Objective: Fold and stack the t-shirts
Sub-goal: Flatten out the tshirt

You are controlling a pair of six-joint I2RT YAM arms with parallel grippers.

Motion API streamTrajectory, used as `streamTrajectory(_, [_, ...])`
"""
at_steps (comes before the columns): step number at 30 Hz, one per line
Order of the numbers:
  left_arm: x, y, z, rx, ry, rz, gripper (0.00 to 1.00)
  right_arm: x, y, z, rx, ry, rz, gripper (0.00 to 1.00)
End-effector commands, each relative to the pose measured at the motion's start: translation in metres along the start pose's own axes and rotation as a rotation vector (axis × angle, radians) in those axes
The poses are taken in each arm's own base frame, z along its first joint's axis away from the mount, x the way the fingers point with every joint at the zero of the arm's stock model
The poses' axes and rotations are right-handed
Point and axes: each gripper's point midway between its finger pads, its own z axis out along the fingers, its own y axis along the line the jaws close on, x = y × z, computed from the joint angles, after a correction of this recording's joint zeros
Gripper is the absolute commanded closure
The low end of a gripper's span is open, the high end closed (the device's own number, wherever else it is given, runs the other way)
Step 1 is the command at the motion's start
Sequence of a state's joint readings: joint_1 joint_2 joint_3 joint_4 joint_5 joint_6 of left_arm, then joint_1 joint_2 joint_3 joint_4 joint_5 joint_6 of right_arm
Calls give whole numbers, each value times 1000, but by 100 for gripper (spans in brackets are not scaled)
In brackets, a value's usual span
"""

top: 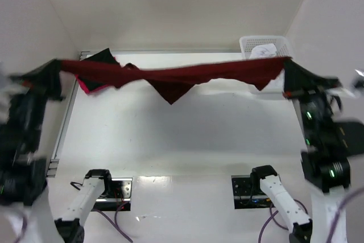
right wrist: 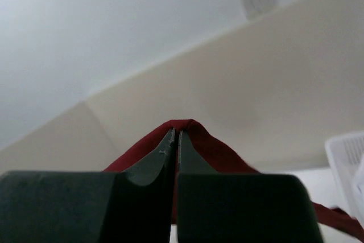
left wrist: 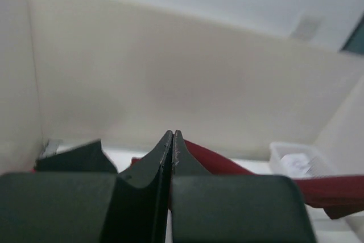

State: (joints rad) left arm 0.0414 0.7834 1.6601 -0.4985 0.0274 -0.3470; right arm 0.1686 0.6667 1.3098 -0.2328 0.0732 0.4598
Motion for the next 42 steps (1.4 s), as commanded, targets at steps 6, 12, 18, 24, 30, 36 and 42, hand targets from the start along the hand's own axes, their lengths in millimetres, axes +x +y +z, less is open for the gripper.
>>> streamTrajectory(6, [-67, -29, -185, 92, -278, -74, 100, -53, 49, -137, -199, -79, 36, 100])
streamTrajectory(12, [-109, -25, -207, 81, -385, -99, 100, -73, 55, -151, -195, -125, 23, 100])
streamTrajectory(18, [-106, -17, -138, 45, -323, -79, 100, -57, 43, -101, -136, -73, 4, 100])
streamTrajectory(24, [-61, -12, -44, 33, -181, -54, 100, -10, 10, -37, -40, 12, -16, 100])
streamTrajectory(30, [35, 1, 37, -8, 29, -30, 100, 67, -33, 6, 46, 142, -9, 100])
streamTrajectory(36, [121, 20, 67, -52, 161, -17, 100, 144, -83, 11, 154, 242, 17, 100])
streamTrajectory(42, [196, 33, 92, -76, 311, -5, 100, 216, -124, 10, 251, 350, 71, 100])
